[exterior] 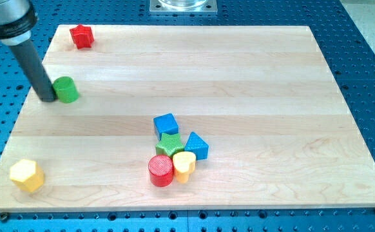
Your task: Move the green circle into the blue cube
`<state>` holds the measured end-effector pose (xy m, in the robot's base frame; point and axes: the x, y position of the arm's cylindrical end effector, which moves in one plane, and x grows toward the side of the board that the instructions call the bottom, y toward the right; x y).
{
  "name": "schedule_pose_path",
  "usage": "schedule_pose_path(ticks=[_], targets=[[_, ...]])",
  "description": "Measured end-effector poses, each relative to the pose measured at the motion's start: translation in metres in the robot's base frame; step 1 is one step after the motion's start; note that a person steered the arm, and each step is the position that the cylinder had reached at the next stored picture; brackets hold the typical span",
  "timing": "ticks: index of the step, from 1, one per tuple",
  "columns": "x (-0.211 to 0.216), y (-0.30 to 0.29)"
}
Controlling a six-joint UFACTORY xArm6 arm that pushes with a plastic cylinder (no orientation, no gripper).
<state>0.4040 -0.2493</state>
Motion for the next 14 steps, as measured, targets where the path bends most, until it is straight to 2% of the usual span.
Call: schedule_pose_path(ticks=[3, 4, 5, 7, 9, 10, 12, 13, 14], targets=[[-0.002, 0.189], [-0.033, 0.144], [-0.034, 0.167], [-0.027, 0.284], [0.008, 0.276], [-0.036, 0.213], [-0.041, 0.168], [-0.027, 0.164], [-0.014, 0.210]])
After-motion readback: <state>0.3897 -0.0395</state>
